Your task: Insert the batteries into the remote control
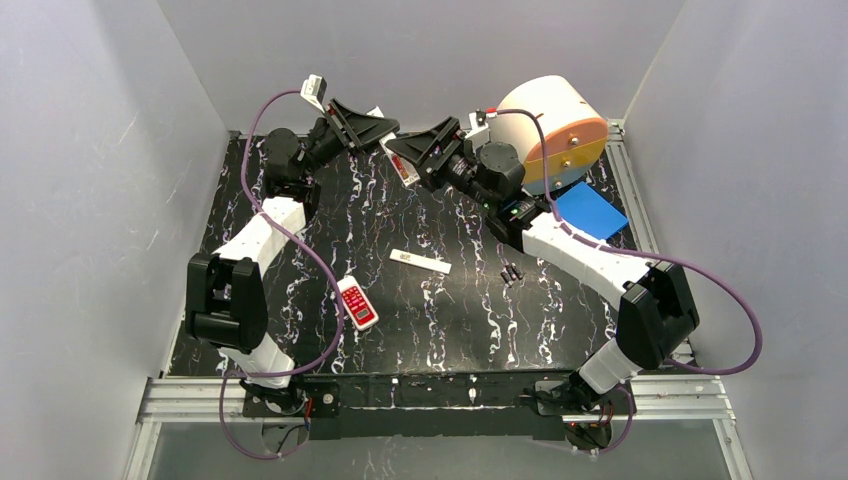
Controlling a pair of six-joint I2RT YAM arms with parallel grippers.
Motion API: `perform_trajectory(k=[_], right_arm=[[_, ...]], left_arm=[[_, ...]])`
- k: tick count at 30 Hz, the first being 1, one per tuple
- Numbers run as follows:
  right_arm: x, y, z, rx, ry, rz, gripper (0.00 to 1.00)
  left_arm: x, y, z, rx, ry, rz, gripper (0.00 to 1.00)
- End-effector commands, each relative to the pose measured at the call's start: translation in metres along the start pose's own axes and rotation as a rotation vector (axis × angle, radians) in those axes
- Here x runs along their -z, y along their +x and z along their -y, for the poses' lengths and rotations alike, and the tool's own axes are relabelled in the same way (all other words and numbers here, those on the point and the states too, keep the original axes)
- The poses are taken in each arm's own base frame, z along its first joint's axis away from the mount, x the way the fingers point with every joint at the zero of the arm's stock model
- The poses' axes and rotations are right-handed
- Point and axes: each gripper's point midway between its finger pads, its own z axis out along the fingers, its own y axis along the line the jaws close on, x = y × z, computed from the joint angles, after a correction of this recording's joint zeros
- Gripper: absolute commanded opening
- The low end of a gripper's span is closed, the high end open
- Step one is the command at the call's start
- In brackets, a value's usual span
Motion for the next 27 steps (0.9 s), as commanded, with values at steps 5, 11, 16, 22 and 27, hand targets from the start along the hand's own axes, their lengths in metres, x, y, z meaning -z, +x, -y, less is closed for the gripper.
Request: perform_trajectory(k=[5, 11, 16, 22, 27], right_arm=[[0.02, -0.009, -0.026, 0.064, -0.154, -0.006, 0.77], [0.023, -0.001, -0.024, 0.102, -0.162, -0.055, 0.59], [0.021, 0.001, -0.017, 0.084, -0.13, -0.074, 0.57], [0.024, 0.0, -0.02, 0.103, -0.138, -0.063, 0.63], [0.024, 0.001, -0.014, 0.098, -0.116, -0.072, 0.41]], left_arm=[[-0.001, 0.0, 0.025, -0.081, 0.067, -0.016, 0.0], [-0.002, 0.0, 0.025, -0.064, 0.065, -0.013, 0.0], [-0.001, 0.0, 0.026, -0.06, 0.066, -0.013, 0.0], [0.001, 0.001, 0.026, -0.053, 0.063, -0.006, 0.0], [0.001, 0.002, 0.028, -0.058, 0.066, -0.011, 0.0]])
